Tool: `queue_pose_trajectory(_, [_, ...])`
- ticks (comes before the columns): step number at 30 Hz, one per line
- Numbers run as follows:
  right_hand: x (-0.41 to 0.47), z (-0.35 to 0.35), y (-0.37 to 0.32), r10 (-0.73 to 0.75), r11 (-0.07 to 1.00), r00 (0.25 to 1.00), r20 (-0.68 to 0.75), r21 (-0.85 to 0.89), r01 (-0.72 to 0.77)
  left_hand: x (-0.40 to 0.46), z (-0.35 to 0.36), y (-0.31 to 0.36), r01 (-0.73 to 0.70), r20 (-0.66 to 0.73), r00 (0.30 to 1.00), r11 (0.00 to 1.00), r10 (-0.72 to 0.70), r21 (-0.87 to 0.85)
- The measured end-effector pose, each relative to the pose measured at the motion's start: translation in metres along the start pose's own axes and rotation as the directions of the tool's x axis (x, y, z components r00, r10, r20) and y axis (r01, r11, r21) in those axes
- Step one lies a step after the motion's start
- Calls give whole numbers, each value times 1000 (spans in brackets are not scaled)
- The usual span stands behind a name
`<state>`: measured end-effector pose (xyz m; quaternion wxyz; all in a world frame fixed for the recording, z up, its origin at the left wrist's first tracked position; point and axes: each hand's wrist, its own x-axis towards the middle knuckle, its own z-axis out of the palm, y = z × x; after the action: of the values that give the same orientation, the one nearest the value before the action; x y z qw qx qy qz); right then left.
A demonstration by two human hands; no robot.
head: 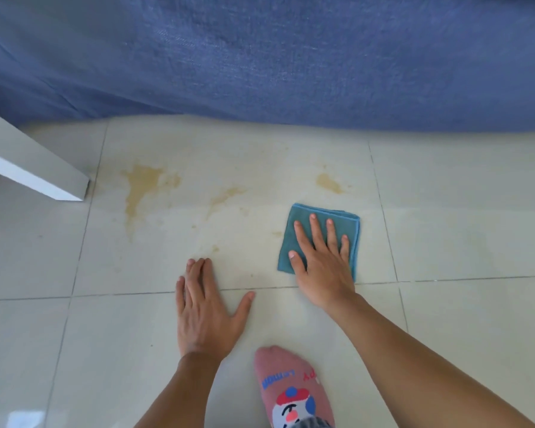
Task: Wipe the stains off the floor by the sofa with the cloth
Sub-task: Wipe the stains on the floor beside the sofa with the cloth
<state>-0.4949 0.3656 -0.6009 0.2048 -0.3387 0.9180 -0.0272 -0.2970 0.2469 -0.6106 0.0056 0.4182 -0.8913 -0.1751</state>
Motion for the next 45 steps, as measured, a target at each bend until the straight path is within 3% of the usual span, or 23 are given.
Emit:
queue_pose_trajectory(6, [-29,12,-2,-390,915,919,54,-85,394,0,-2,-1,9,23,1000,1000,-9,19])
queue_pose_trajectory(11, [-21,11,3,-385,918,923,29,-96,386,4,-2,0,-18,30,999,999,17,28])
queue_pose_trajectory(17, [17,-1,-25,-408,894,906,118,-151,422,1,-3,-1,-37,70,997,999,35,26])
queue_pose_trajectory(23, [10,-8,5,-600,753,775,200,-187,631,1,-6,0,-27,60,998,1000,27,4])
queue_pose_trajectory(31, [28,-9,-35,-541,801,818,197,-175,572,4,-4,-2,-35,58,998,999,34,13])
queue_pose_trajectory(37, [21,-9,-12,-652,720,723,228,-113,685,4,-4,-2,-19,69,997,1000,19,0])
queue_pose_trajectory(40, [32,-18,2,-584,780,786,203,-130,612,5,-4,-1,-17,75,997,1000,17,2])
queue_pose_trajectory(45, [37,-11,-36,-489,850,856,165,-131,511,4,-3,-4,-12,89,996,1000,12,1])
